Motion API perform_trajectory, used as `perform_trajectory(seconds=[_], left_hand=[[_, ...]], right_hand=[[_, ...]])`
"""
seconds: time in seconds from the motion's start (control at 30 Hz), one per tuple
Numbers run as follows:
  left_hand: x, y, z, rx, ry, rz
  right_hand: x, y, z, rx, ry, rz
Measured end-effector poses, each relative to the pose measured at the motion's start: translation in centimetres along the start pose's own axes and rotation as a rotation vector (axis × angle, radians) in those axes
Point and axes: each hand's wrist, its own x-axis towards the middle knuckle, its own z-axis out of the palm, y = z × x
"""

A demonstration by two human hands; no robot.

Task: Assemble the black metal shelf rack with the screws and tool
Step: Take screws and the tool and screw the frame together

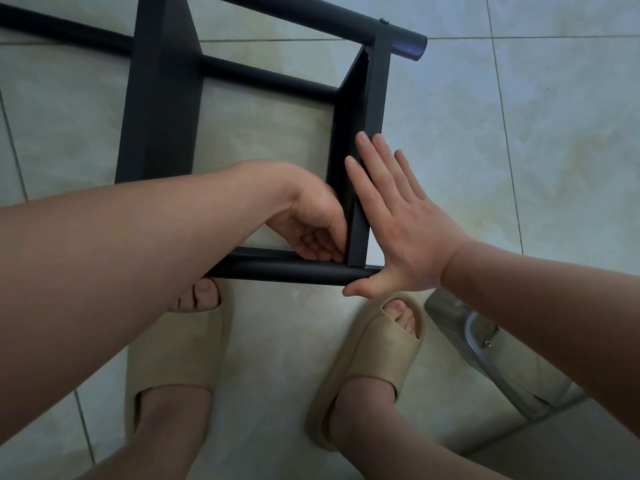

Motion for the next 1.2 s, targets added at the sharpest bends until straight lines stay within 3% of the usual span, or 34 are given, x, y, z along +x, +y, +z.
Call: perform_trajectory(seconds=[0.87,1.2], left_hand=[[-0.1,-0.8,0.0,-0.125,-0.045,0.060],[0.0,-0.1,-0.1,-0.018,0.006,0.039]], right_hand=[[0.0,0.1,0.0,0.008,0.004,-0.007],[0.0,0.2,0.2,0.017,0.018,-0.015]])
